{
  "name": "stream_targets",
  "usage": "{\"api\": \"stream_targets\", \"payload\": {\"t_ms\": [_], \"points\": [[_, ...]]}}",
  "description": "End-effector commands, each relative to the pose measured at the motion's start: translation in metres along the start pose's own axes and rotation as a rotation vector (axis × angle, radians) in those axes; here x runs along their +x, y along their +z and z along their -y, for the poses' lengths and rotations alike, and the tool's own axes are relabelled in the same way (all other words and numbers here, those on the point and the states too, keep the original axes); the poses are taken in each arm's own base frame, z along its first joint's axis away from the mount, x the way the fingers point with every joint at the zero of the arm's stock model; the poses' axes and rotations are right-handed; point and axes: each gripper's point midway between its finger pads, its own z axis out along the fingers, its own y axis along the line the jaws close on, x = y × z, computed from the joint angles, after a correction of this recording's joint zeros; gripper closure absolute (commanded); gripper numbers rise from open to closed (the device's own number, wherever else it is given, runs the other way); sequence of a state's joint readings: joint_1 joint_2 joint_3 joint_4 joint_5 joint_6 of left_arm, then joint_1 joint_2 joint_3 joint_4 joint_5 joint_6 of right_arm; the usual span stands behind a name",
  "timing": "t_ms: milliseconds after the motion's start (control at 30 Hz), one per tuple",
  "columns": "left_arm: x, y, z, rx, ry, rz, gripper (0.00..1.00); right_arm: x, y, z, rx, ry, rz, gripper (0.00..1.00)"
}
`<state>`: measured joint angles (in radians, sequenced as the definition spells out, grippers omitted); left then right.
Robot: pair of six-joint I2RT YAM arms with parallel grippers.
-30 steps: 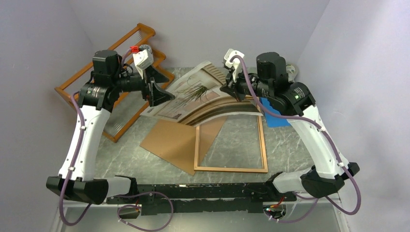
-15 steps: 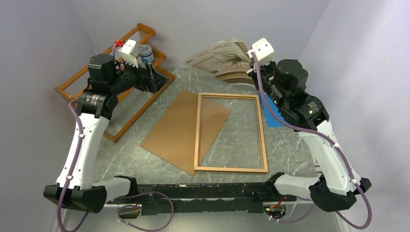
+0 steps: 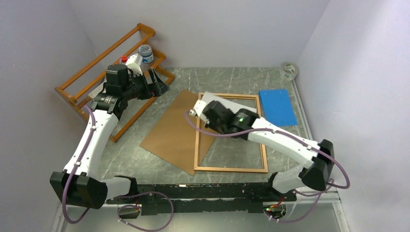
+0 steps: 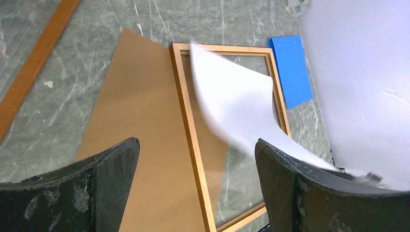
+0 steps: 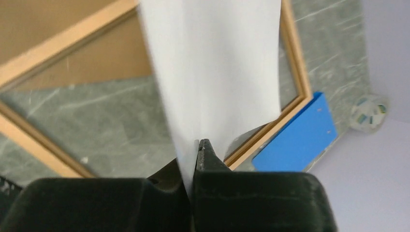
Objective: Put the photo into the frame
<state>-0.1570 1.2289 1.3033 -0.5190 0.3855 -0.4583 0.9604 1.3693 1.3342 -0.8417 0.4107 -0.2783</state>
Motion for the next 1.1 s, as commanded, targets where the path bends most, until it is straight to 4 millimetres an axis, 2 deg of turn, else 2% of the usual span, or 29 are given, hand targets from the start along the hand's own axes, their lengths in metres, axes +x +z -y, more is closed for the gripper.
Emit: {"api": "stream_targets", "payload": {"t_ms": [0,133,300,567,767,900,1067], "points": [[-0.002,0.006,-0.002,-0.002,-0.036,0.029,0.06,0.031,0.002,-0.035,-0.066,-0.046,-0.135,1.0],[0.009,0.016,-0.005,0.015,-0.064,-0.002,0.07,0.048,0.014,-0.06,-0.124,-0.089,-0.202,1.0],[0.026,0.025,-0.01,0.024,-0.112,-0.051,0.08,0.065,0.025,-0.073,-0.131,-0.127,-0.245,1.0],[0.054,0.034,-0.022,0.008,-0.191,-0.118,0.07,0.055,0.033,-0.066,0.099,-0.194,-0.106,1.0],[0.074,0.039,-0.024,0.039,-0.229,-0.171,0.07,0.072,0.038,-0.065,0.141,-0.238,-0.063,1.0],[0.079,0.04,-0.023,0.055,-0.239,-0.183,0.08,0.081,0.04,-0.067,0.123,-0.292,-0.039,1.0],[0.077,0.041,-0.022,0.061,-0.228,-0.183,0.08,0.082,0.041,-0.064,0.138,-0.342,0.009,1.0]]}}
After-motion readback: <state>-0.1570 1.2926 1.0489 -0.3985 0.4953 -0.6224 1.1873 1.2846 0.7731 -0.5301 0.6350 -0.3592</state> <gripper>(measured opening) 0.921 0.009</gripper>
